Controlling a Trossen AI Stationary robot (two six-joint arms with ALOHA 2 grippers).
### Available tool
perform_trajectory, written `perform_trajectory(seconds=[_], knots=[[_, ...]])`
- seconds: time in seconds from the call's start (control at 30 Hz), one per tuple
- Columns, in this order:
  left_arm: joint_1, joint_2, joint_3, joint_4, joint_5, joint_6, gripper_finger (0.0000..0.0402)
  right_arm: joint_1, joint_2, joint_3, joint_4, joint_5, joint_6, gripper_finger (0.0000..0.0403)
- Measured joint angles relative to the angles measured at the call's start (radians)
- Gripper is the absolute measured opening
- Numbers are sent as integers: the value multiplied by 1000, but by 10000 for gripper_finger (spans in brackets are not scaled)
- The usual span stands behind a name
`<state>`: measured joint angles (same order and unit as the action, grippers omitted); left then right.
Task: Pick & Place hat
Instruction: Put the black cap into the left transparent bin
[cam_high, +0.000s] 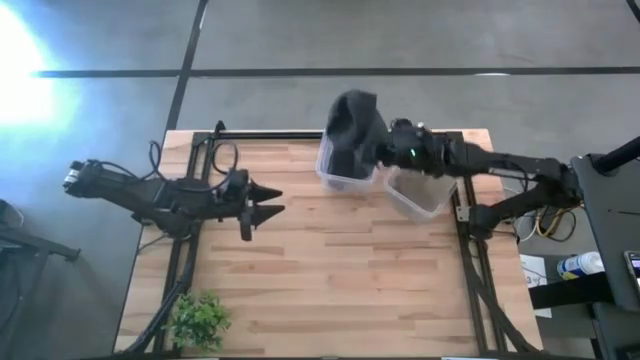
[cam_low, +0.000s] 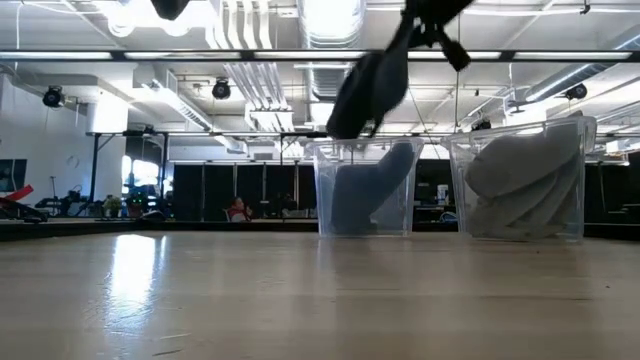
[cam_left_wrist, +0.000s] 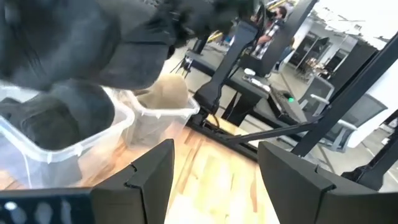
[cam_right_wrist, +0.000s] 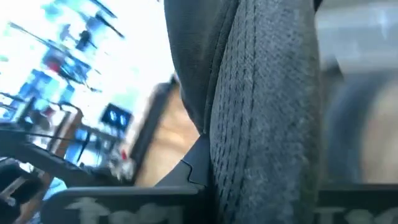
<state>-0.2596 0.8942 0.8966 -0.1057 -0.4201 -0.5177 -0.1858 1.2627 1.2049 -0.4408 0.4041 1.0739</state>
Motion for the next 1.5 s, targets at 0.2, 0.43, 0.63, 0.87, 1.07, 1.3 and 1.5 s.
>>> perform_trajectory(seconds=[0.2, 0.43, 0.63, 0.87, 1.07, 1.3, 1.5], knots=[[0, 31, -17, -1, -5, -39, 225, -218, 55, -19, -114, -456, 102, 13], [0, 57, -18, 0, -5, -82, 225, -367, 139, -20, -100, -615, 204, 13], [-2, 68, -18, 1, -5, -110, 225, -433, 203, -15, -99, -666, 282, 13], [-12, 80, -18, 0, -5, -109, 225, -409, 303, 22, -206, -825, 255, 39], [-12, 82, -18, 0, -5, -109, 225, -370, 356, 41, -175, -963, 252, 58], [-14, 82, -18, 0, -5, -110, 225, -336, 371, 50, -193, -860, 244, 71], [-19, 82, -18, 0, -4, -111, 225, -323, 367, 46, -195, -797, 219, 83]])
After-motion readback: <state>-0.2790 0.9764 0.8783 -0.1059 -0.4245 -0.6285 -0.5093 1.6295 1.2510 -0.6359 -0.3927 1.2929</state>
